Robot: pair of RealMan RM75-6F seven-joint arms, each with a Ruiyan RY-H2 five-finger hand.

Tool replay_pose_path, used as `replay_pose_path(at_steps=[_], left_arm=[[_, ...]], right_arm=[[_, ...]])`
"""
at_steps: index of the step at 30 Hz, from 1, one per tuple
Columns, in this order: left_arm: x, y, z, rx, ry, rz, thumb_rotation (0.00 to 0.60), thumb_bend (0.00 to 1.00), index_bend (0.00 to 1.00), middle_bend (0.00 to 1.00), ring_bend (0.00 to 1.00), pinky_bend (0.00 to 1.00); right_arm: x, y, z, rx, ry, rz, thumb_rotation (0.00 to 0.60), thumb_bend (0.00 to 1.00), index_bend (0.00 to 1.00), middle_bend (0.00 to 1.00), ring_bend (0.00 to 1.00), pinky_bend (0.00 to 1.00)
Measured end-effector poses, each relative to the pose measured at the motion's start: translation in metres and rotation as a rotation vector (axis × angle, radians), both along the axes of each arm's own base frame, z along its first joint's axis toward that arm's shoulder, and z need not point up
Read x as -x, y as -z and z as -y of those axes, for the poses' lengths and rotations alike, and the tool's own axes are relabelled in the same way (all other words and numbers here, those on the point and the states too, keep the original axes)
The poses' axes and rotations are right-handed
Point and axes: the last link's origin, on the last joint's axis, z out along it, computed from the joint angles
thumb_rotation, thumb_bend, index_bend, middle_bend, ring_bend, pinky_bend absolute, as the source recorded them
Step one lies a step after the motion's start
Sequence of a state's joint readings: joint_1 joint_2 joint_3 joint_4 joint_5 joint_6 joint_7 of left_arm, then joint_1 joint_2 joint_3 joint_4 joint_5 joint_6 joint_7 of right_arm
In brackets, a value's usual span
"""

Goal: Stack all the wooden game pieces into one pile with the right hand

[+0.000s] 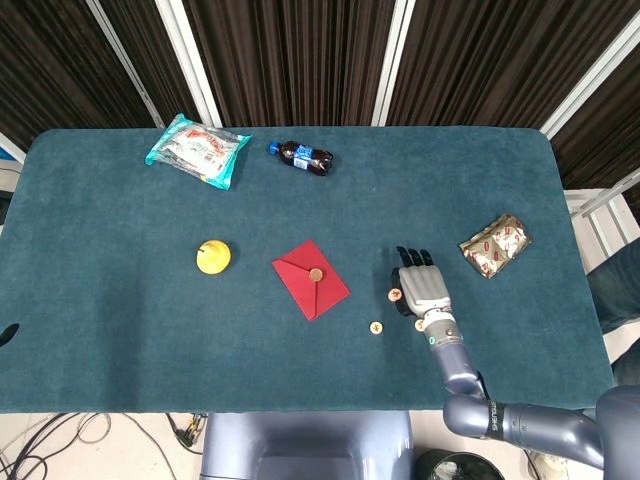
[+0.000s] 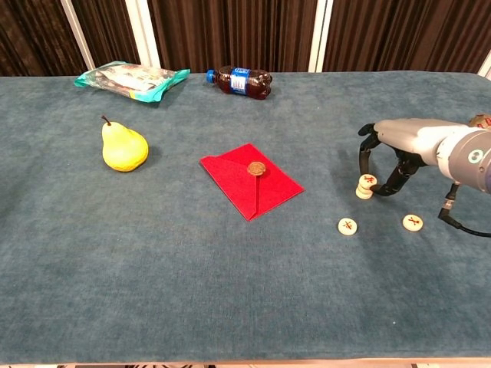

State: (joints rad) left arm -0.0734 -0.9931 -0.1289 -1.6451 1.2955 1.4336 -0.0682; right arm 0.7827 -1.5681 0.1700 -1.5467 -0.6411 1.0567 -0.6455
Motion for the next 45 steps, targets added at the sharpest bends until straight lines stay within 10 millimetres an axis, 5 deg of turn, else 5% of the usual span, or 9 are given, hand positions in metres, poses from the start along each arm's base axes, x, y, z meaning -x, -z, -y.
replay_pose_path(at_steps=[45], left_arm=[[0.0004,-0.0007,-0.0001,-0.001,-0.005,0.001,0.600,0.15,0.08,0.00,0.00,0.00]], right_arm=[[0.0033,0.0017,0.0068,0.000,0.024,-0.020,0.600,0.42,0.49,0.00,0.00,0.01]])
